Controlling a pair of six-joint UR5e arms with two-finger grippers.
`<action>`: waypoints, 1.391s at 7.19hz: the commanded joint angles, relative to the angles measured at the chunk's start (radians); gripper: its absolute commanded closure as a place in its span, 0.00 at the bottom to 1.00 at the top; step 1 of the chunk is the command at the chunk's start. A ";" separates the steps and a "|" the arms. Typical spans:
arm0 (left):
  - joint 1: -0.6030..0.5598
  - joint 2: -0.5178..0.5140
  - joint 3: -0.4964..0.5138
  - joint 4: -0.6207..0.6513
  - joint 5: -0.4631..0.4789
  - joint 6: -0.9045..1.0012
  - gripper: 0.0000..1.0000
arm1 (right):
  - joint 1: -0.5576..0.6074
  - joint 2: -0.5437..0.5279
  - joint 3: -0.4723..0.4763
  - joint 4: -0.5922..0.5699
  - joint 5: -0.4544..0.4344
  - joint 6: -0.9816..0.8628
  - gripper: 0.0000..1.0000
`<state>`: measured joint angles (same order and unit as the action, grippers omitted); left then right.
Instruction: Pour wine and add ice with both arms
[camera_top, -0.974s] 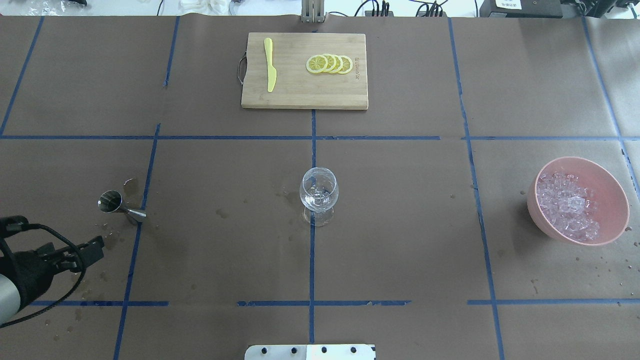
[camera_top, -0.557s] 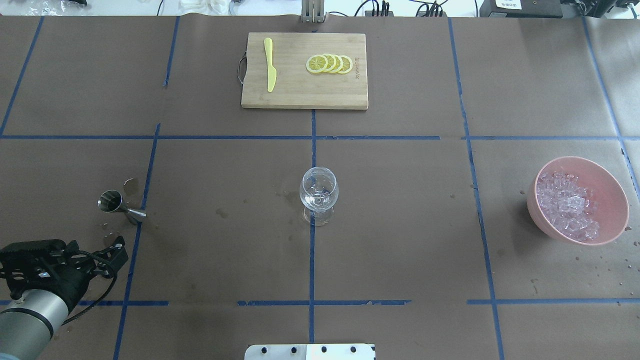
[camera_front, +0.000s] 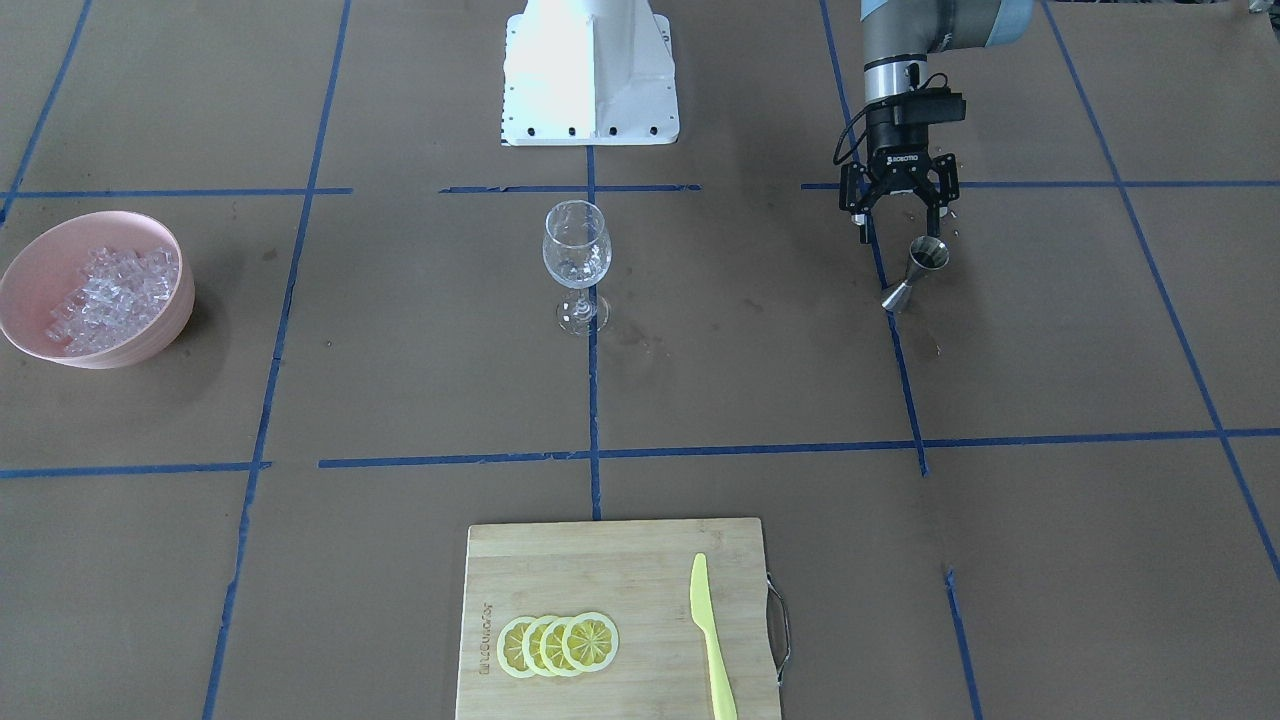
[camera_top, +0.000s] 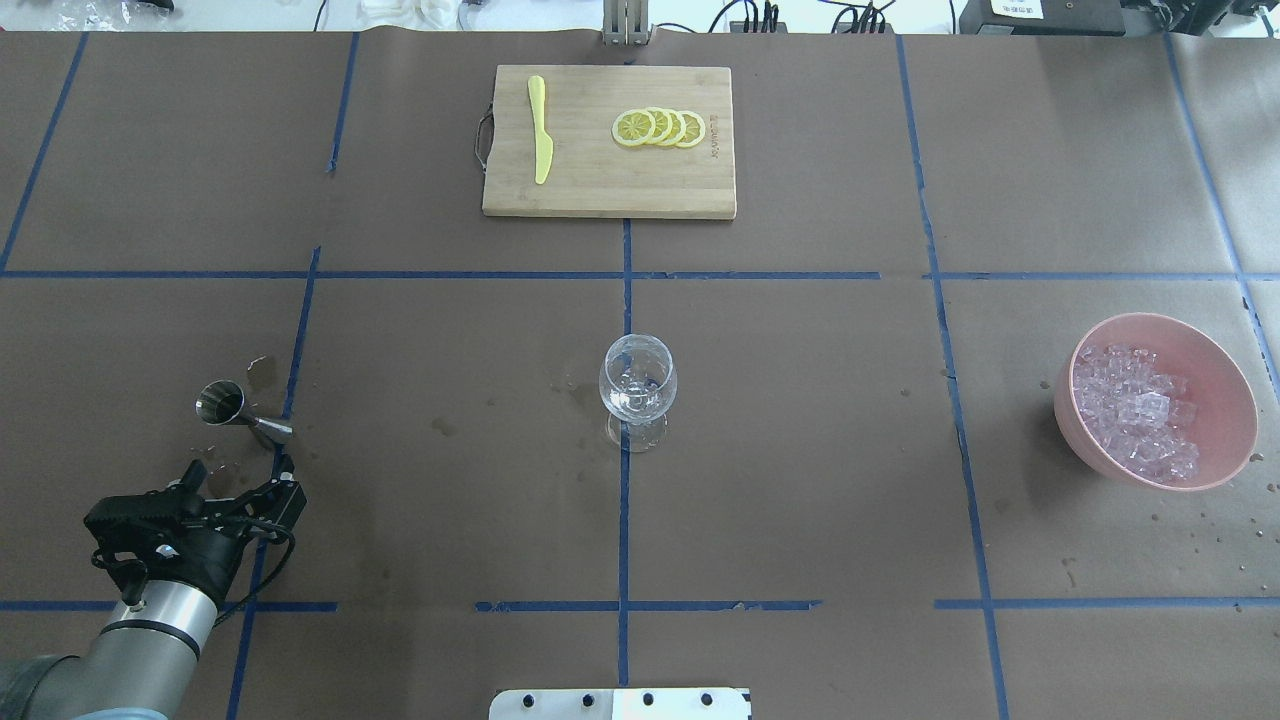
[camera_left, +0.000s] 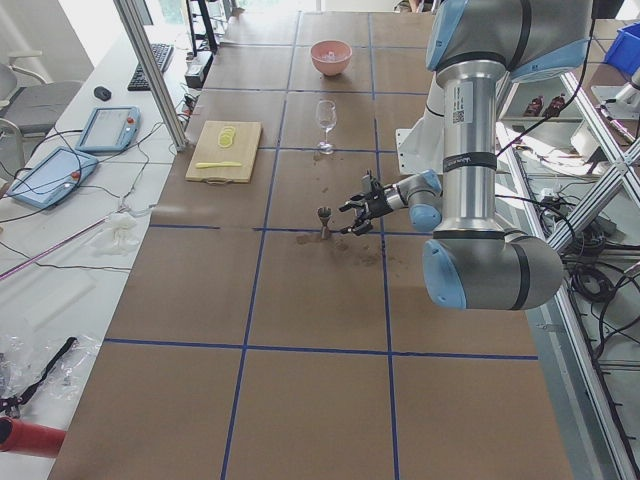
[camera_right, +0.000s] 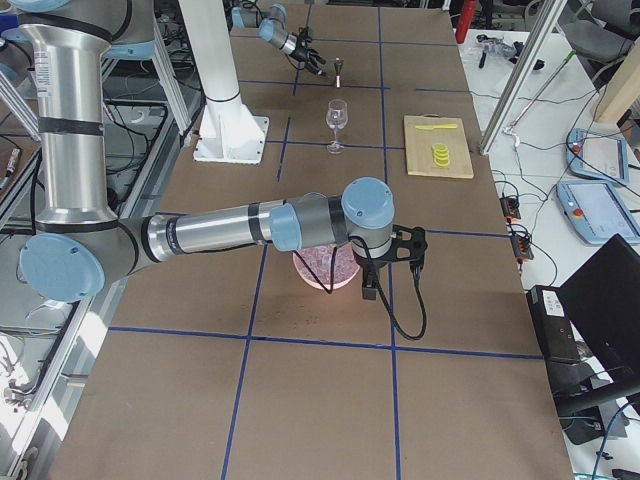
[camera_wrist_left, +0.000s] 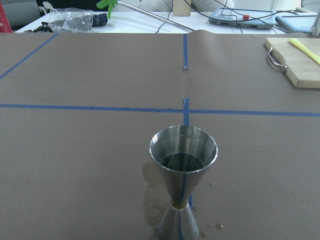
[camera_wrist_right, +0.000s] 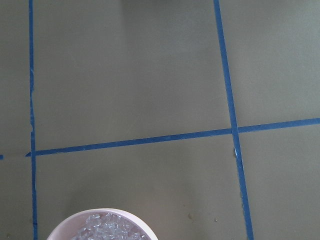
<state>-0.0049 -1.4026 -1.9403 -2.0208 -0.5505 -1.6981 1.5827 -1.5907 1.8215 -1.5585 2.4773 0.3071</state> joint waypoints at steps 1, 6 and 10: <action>-0.012 -0.044 0.061 -0.001 0.061 0.000 0.03 | -0.027 0.001 0.015 0.000 0.000 0.042 0.00; -0.070 -0.087 0.101 -0.007 0.106 -0.006 0.22 | -0.101 0.011 0.064 0.005 -0.014 0.170 0.00; -0.084 -0.090 0.133 -0.013 0.104 -0.008 0.43 | -0.107 0.012 0.068 0.005 -0.014 0.170 0.00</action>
<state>-0.0852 -1.4920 -1.8149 -2.0322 -0.4452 -1.7057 1.4778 -1.5787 1.8893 -1.5540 2.4636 0.4774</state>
